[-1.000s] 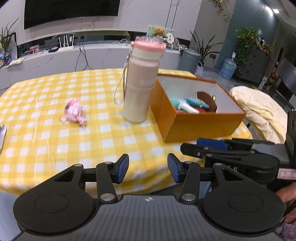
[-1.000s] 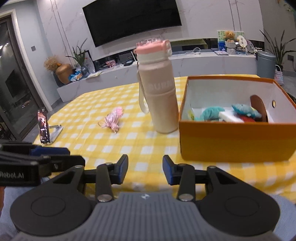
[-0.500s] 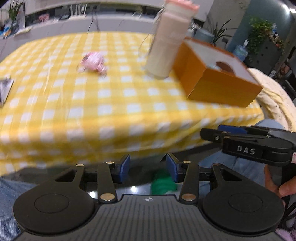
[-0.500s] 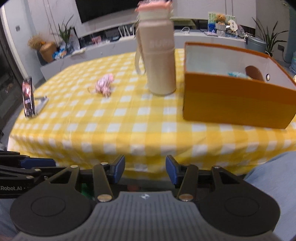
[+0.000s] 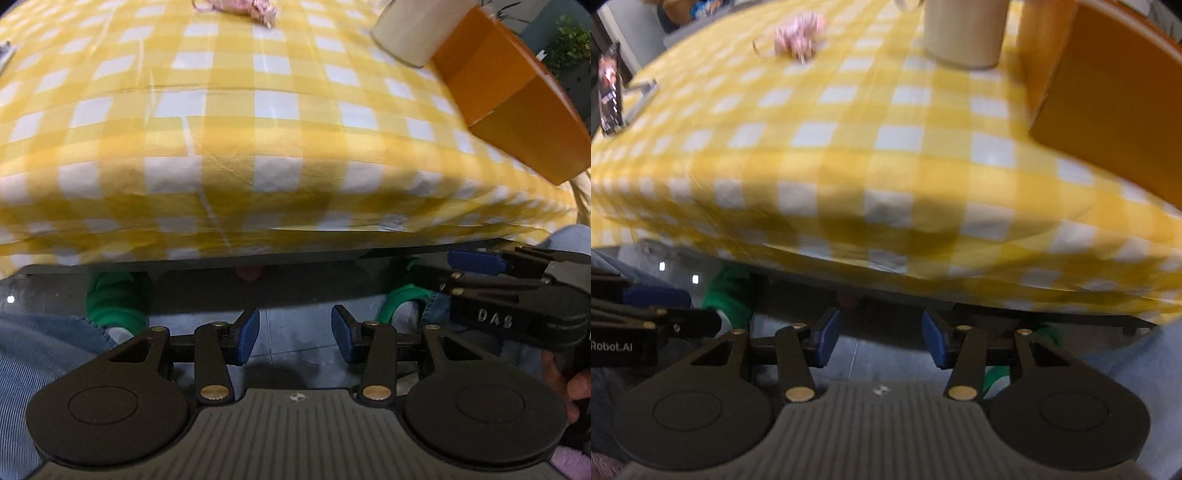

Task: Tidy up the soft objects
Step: 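Lower both grippers under the table edge toward the pink sponge on the floor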

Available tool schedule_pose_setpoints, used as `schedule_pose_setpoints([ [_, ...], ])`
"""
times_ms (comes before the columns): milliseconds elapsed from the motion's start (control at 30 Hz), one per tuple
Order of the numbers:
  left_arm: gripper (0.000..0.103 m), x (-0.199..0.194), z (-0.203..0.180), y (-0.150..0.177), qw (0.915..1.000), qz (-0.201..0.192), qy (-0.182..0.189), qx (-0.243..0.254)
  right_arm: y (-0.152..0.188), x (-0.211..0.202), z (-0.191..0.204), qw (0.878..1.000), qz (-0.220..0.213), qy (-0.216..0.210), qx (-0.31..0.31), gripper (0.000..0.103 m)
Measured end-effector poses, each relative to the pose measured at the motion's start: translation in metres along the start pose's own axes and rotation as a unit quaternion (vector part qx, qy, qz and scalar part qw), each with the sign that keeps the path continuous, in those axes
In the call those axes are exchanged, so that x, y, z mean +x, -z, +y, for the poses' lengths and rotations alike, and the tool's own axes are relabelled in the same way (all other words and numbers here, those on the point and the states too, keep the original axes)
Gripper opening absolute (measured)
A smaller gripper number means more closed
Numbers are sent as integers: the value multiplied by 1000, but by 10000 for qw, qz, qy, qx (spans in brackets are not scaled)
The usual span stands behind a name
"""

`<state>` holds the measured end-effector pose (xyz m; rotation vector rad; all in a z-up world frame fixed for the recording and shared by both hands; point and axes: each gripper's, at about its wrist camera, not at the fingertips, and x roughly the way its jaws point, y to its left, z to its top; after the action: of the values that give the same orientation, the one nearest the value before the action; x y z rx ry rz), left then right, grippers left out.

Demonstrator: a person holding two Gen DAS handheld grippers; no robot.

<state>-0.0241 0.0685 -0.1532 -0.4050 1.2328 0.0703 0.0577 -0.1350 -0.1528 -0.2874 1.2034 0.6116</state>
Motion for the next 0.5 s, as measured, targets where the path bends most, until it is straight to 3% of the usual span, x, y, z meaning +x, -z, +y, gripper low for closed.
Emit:
schedule_pose_setpoints([
  [167,51,20,10,-18,9994,309,110,-144,-14,31,0,9974,720,-67,2,50],
  [233,51,30,11,-25,9990,425,-28,-150,-17,39,-3,9961,871,-75,84,51],
  [500,51,54,20,-18,9987,76,-399,-297,-11,64,-11,9959,812,90,399,52],
])
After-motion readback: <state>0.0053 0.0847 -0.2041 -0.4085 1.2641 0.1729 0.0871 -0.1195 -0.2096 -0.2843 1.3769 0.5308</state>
